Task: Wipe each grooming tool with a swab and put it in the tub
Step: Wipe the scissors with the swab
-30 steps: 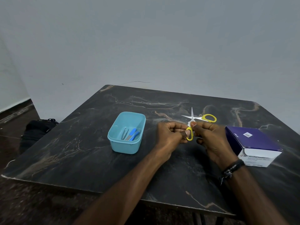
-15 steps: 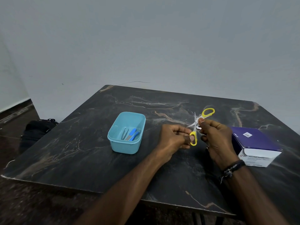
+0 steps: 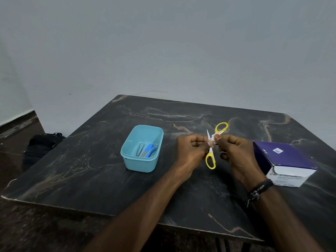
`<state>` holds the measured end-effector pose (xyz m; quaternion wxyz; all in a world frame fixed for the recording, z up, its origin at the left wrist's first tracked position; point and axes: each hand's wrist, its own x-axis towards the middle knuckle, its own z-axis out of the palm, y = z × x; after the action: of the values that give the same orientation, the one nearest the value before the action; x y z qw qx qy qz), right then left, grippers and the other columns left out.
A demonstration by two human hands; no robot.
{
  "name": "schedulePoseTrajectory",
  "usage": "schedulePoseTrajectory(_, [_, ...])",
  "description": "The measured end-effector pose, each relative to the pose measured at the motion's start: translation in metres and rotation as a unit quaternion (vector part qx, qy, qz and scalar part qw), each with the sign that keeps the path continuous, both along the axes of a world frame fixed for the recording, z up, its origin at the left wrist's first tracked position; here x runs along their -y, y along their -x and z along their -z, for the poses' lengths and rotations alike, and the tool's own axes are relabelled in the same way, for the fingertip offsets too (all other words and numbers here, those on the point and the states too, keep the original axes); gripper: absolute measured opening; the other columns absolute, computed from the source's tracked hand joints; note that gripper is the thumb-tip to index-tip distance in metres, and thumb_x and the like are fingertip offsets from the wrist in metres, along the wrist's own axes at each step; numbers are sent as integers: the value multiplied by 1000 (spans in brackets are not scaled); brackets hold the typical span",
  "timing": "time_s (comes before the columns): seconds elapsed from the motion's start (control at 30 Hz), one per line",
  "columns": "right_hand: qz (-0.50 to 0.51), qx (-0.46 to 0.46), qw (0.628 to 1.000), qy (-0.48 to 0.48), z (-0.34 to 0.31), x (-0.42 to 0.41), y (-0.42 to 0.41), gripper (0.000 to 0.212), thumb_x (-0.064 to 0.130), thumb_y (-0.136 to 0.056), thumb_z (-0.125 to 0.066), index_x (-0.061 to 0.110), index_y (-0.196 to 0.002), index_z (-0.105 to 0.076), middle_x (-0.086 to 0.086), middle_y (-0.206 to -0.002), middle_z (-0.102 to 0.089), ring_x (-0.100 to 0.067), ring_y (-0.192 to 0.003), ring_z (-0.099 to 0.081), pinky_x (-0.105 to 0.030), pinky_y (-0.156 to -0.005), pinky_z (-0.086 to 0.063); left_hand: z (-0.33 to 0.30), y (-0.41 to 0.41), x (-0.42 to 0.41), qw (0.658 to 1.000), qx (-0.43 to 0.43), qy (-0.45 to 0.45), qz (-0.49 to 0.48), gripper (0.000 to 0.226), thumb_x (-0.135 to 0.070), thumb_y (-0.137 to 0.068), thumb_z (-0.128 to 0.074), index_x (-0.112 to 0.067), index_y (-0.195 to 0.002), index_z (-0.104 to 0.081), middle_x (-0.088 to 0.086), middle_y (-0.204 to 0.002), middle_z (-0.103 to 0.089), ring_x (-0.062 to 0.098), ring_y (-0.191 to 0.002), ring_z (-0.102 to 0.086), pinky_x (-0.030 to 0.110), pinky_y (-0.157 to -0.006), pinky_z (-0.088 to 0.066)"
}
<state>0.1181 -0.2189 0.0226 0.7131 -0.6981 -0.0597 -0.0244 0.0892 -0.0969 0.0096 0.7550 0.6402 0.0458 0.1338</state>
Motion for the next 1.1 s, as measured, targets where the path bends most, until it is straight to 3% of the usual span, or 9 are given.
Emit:
schedulePoseTrajectory(0.23, [24,-7,1000,-19,1,2,-2,9,18,-87,-68,12,-82,-72,-5,-74,-64,-12,-62,-46,-25,-54,-37,2,-2,0,1000,3,10,-6,3,-5,-81,-73,-5,-82,-70,21,-80,-72,34,-73,-70,45,-72,-58])
schedulePoseTrajectory(0.47, [73,-6,996,-53,0,5,-5,12,20,-86,-70,9,-86,-72,-4,-73,-64,-10,-61,-47,-22,-52,-38,-1,2,1,1000,-4,10,12,9,-3,-81,-72,2,-87,-68,24,-83,-71,32,-70,-69,47,-70,-59])
schedulePoseTrajectory(0.67, [55,-21,996,-66,3,5,-7,17,19,-86,-69,4,-95,-71,-3,-72,-64,-8,-58,-47,-18,-47,-38,-4,3,0,1000,-8,18,11,7,0,-81,-71,3,-86,-67,18,-74,-70,24,-61,-69,40,-65,-59])
schedulePoseTrajectory(0.93, [135,-2,983,-124,-1,9,-10,12,21,-85,-71,10,-81,-71,-5,-67,-62,-6,-48,-45,-18,-42,-35,-4,3,-1,1000,-8,-5,14,2,3,-78,-69,1,-79,-69,16,-67,-67,22,-53,-65,35,-59,-59])
schedulePoseTrajectory(1.1, [115,-11,987,-110,-3,6,-7,12,21,-86,-71,11,-78,-69,-4,-67,-57,-7,-51,-43,-17,-42,-34,-5,2,-3,1000,-4,-24,7,3,2,-78,-67,2,-80,-70,10,-63,-65,15,-50,-61,27,-54,-54])
